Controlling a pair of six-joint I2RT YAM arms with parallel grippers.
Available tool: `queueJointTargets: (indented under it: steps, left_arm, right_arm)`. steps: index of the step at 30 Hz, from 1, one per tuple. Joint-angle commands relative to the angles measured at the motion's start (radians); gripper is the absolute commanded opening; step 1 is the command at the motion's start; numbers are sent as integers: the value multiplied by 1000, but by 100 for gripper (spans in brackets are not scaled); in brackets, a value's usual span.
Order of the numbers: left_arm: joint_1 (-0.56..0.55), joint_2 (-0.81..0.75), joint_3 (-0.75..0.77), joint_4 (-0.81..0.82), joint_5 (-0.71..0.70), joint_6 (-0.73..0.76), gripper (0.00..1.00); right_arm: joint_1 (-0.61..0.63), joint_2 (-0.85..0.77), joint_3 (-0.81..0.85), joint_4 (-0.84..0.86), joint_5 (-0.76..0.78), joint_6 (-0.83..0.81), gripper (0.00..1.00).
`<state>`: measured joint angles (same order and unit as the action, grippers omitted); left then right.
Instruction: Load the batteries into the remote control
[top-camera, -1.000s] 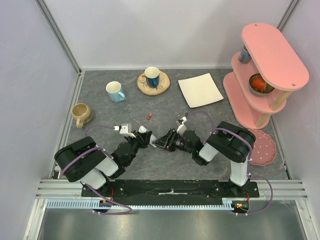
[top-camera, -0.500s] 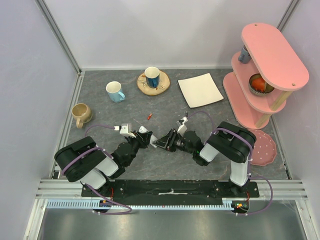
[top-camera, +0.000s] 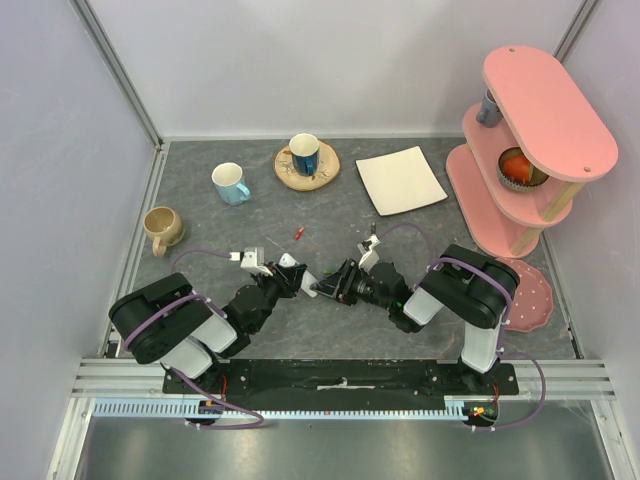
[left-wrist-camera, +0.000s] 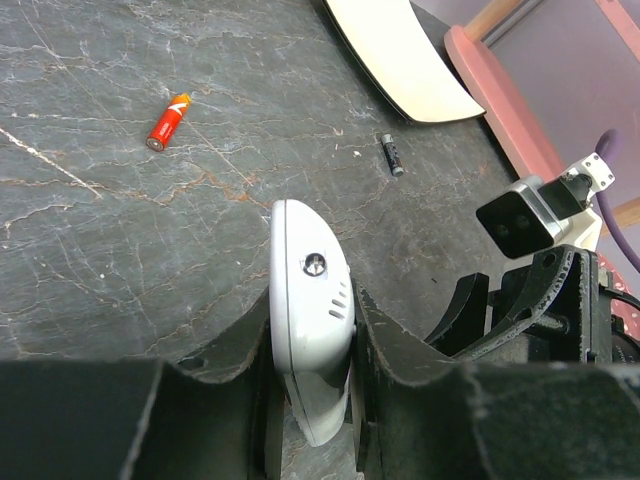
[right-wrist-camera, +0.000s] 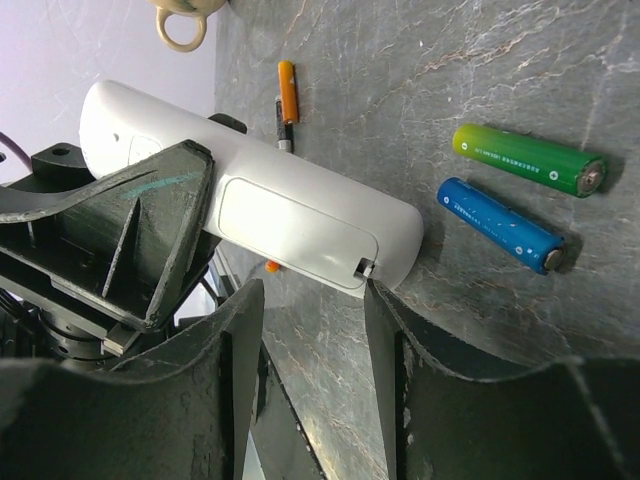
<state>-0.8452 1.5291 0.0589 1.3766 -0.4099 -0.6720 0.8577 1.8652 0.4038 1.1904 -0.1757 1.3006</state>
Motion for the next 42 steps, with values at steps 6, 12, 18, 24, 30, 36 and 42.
queueJointTargets:
  steps: [6,12,18,24,30,36,42]
  left_arm:
    - [-8,13,-80,286,-1,-14,2]
    - [-9,19,-77,288,8,-20,2]
    - [-11,28,-74,288,13,-28,2]
    - [-11,31,-71,288,11,-29,2]
    - [-12,34,-70,288,3,-35,2]
    - [-12,26,-70,288,-35,-32,2]
    - [-14,32,-62,286,-50,-28,2]
  right_arm:
    - [-17,-6,15,12,36,-26,52]
    - [-29,-5,23,8,30,-32,52]
    - [-29,5,33,9,19,-32,52]
    - [-28,2,40,14,5,-27,52]
    - [-17,-4,40,15,1,-15,52]
    - [-13,-9,27,-5,7,-18,52]
    - [-3,-11,17,-8,15,-17,52]
